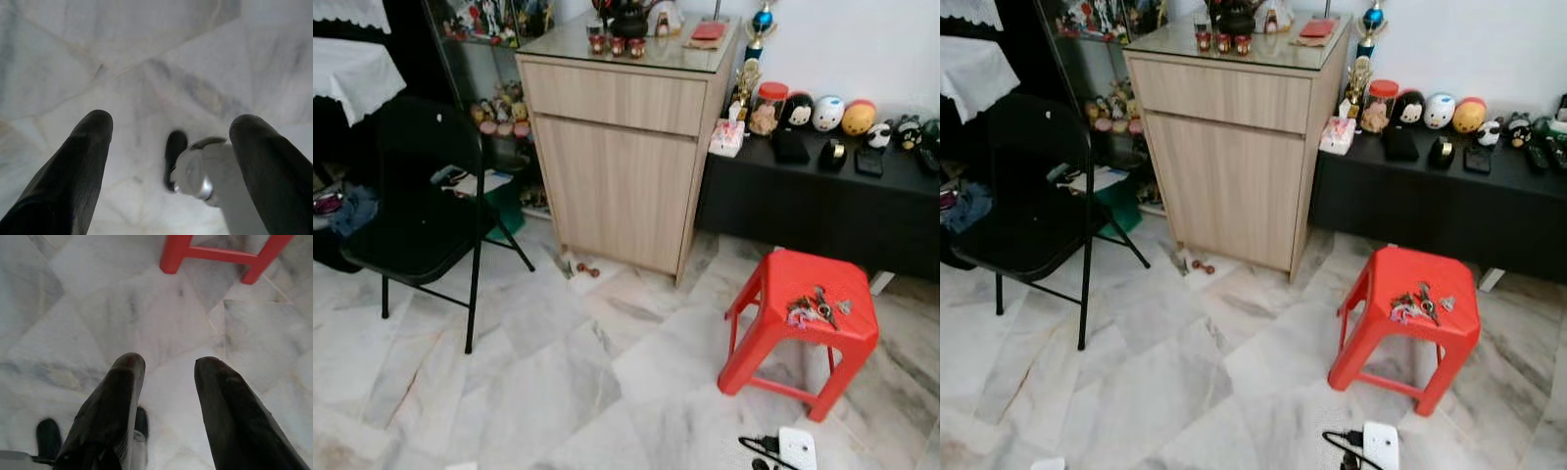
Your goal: Hang keys on a hook
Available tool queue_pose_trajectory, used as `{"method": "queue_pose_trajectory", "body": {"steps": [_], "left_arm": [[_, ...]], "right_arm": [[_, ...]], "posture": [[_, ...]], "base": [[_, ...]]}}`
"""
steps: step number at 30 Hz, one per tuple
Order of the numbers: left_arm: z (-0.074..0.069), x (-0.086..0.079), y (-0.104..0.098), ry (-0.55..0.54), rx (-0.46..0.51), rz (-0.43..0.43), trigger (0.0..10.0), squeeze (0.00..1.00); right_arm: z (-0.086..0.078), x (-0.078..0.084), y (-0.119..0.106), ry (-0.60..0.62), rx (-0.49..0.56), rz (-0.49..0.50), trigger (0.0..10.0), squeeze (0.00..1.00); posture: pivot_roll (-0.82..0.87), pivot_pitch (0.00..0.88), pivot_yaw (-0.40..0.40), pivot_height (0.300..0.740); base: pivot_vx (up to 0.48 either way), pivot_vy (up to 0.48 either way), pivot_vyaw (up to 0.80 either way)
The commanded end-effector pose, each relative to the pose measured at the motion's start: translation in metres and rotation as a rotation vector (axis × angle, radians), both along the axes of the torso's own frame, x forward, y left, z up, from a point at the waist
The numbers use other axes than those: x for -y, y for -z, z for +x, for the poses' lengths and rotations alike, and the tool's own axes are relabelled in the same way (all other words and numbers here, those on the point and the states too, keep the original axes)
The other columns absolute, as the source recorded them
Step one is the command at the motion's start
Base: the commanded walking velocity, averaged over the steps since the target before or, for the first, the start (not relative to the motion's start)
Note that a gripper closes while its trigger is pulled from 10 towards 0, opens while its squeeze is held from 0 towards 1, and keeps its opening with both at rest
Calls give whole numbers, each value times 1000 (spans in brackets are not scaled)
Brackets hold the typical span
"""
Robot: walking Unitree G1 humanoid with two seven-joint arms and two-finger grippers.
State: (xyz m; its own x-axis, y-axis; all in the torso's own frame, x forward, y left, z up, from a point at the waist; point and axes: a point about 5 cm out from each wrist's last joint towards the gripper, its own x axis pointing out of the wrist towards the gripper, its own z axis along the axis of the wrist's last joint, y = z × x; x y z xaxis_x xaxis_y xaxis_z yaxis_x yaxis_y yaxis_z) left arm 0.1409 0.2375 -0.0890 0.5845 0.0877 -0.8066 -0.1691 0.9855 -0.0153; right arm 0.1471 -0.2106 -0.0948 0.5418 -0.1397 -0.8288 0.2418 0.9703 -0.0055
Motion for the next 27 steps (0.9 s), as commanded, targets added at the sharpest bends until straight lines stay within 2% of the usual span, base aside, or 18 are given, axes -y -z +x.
{"method": "queue_pose_trajectory", "body": {"steps": [1, 8, 11, 15, 27], "left_arm": [[-15, -7, 4, -15, -41, 12, 10000, 0], [-14, -7, 3, -10, -38, 12, 10000, 0], [-14, -8, 3, -11, -38, 14, 10000, 0], [-13, -8, 2, -10, -34, 14, 10000, 0], [-11, -10, 1, -13, -29, 13, 10000, 0]], "right_arm": [[3, -1, -1, -3, 5, 15, 10000, 0], [-6, 12, 0, 0, -6, 10, 10000, 0], [-9, 15, 0, 11, 0, 8, 10000, 0], [-13, 9, 2, 13, -6, 16, 10000, 0], [-10, -5, 4, 29, -7, 34, 10000, 0]], "posture": [[141, 0, -13, 740], [143, 0, -11, 740], [143, 0, -10, 740], [146, 0, -12, 740], [143, 0, 0, 740]], "base": [[304, 0, -587], [301, 0, -769], [305, 0, -192], [308, 0, 0], [316, 0, 0]]}}
